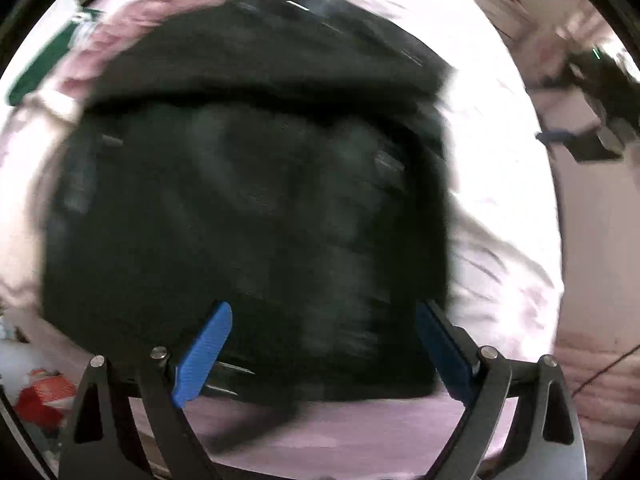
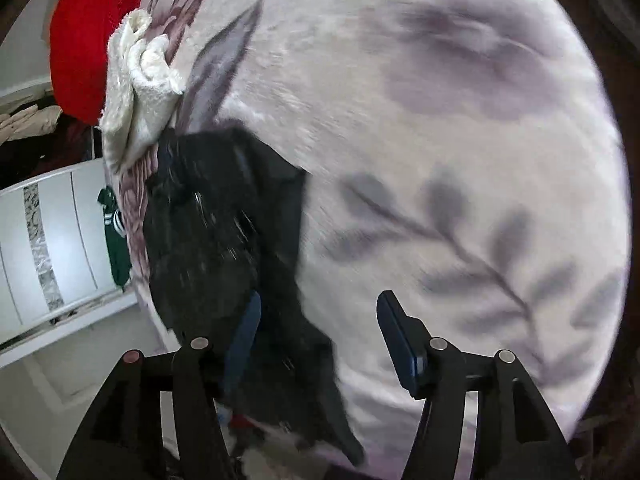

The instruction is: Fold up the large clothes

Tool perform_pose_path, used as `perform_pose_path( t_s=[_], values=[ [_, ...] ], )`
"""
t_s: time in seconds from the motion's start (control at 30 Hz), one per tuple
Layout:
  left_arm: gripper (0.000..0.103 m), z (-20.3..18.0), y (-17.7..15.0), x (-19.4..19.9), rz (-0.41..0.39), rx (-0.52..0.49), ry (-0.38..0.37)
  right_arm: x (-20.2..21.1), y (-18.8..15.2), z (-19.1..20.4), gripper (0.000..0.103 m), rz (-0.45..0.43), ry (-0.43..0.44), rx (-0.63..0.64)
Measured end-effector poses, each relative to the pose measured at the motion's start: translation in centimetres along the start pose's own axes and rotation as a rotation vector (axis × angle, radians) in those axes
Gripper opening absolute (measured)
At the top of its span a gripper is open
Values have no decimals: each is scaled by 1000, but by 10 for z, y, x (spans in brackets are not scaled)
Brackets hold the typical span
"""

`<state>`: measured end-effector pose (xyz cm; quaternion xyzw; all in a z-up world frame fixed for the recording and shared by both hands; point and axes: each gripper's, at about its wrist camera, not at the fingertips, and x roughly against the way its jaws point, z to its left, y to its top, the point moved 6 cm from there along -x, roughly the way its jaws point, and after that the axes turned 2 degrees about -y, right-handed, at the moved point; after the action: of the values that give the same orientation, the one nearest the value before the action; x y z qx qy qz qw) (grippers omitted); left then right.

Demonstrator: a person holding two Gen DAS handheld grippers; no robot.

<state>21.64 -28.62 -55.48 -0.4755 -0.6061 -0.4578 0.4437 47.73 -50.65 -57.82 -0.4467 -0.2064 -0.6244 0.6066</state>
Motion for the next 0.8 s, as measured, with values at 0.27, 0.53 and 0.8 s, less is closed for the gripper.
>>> perform_pose_path(
  t_s=[0.27, 0.53, 0.8],
  values=[
    [56, -63, -21, -70, 59, -22, 84, -8, -6, -44, 64, 46, 92, 38],
    [7, -46, -19, -36, -73, 14, 68, -70, 29, 8, 80, 87, 333, 100],
    [6, -50, -23, -4, -139, 33, 52, -127, 23, 65, 72, 144, 361, 114]
  ],
)
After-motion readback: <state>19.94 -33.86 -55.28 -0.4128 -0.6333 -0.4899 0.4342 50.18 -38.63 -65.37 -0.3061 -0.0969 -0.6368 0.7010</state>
